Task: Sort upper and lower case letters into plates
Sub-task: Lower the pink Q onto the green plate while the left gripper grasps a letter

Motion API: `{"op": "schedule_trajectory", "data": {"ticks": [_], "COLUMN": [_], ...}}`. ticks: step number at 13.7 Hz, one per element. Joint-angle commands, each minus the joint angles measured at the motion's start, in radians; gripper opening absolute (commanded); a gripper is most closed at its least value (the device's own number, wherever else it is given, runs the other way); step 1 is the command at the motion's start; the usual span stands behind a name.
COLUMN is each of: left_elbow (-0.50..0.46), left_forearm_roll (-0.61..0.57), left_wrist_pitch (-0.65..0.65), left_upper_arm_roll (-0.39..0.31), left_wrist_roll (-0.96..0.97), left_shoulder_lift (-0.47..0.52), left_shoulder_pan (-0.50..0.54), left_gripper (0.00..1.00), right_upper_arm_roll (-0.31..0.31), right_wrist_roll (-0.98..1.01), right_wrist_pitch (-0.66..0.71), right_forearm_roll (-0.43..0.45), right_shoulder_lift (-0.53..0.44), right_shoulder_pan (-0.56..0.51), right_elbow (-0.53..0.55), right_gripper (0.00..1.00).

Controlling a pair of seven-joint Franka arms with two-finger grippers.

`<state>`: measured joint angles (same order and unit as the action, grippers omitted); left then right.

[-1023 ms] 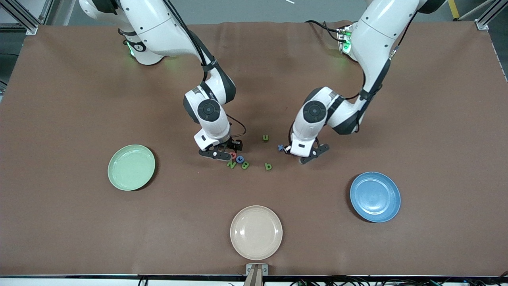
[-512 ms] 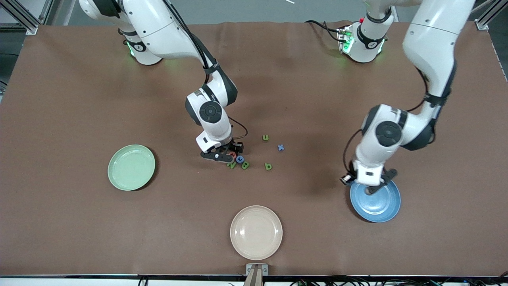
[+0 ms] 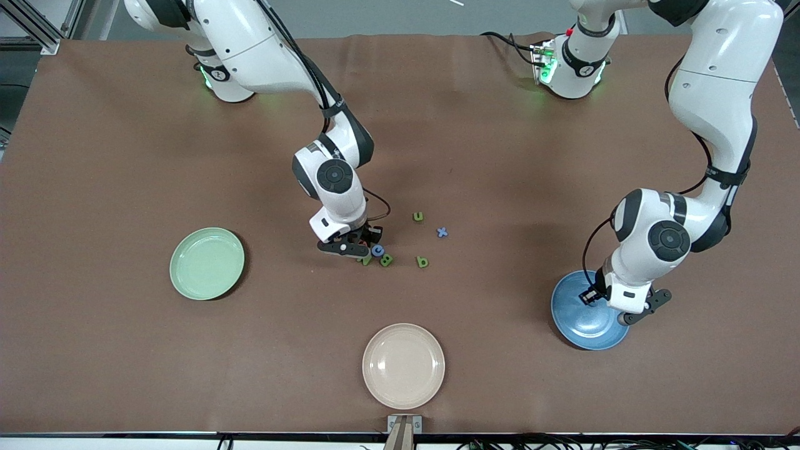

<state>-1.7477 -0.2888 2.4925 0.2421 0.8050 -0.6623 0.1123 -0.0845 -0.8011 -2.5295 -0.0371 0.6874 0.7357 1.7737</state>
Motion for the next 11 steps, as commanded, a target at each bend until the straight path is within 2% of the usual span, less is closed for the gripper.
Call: {"op": "schedule_trajectory", "data": {"ticks": [1,3,6,8,11], "left_elbow": [0.019,0.007,-0.013,-0.024,-0.038], "left_forearm_roll": [-0.016,-0.007,-0.007,-0.006,-0.016], "left_wrist_pitch": [-0.095,-0.153,-0.165,-0.165,-0.146], "left_upper_arm_roll": [0.029,0.110,0.215,0.218,0.218], "left_wrist_roll": [0.008,0.016,0.107,0.160,0.209], "left_shoulder_lift": [0.052,0.070,0.053,0.049,0.026], "left_shoulder_pan": [-0.028,-0.031,-0.060,-0.142,-0.253], "left_gripper": [1.00,1.00,0.97,0.90,0.76], "right_upper_arm_roll": [-0.008,-0.009,-0.008,-0.008,-0.008], "right_wrist_roll": [-0.018,0.038,0.271,0.435,0.665], "right_wrist_pitch": [0.000,0.020,0.194,0.210,0.175], "right_forearm_roll": [0.017,0.019,0.019,0.019,0.019], "right_shoulder_lift": [0.017,0.001,-0.107,-0.198,-0.307], "right_shoulder_pan": [0.001,-0.042,-0.186,-0.272,-0.407], "right_elbow": [-0.011,-0.007,0.010,0.094,0.243], "right_gripper": [0.01,0.00,0.00,0.00,0.00]}}
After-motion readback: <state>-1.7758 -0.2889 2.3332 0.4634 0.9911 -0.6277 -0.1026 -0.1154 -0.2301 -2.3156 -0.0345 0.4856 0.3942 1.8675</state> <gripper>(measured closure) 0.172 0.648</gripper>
